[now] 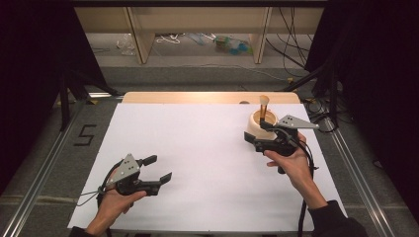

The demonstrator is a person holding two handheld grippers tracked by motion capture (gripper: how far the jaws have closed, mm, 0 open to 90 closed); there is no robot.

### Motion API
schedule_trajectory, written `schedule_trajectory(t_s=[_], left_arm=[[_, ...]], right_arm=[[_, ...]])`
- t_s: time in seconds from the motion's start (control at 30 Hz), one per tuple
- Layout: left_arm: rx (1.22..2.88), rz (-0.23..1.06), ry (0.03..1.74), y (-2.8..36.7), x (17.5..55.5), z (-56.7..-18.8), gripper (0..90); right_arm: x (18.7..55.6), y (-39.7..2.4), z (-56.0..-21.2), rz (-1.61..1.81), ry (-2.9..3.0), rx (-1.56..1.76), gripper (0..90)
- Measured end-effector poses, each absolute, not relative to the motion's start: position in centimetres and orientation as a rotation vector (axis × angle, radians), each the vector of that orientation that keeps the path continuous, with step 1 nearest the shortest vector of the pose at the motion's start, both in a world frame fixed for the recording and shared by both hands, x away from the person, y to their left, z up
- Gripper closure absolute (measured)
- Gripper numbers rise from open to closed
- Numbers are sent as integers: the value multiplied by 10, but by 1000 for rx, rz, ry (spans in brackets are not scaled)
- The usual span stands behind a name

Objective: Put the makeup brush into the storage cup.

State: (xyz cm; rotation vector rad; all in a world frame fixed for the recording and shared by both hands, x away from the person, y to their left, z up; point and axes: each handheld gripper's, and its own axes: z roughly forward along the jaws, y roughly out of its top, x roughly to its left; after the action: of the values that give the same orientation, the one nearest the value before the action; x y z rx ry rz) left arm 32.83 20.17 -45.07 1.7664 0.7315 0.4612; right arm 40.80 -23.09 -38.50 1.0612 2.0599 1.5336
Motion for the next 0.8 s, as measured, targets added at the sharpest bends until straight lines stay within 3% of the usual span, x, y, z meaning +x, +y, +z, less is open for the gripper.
schedule_trajectory(t_s=[0.8], left_arm=[[1767,462,731,202,328,-451,198]], right_arm=[[381,-227,-411,1549,2123,1018,213]])
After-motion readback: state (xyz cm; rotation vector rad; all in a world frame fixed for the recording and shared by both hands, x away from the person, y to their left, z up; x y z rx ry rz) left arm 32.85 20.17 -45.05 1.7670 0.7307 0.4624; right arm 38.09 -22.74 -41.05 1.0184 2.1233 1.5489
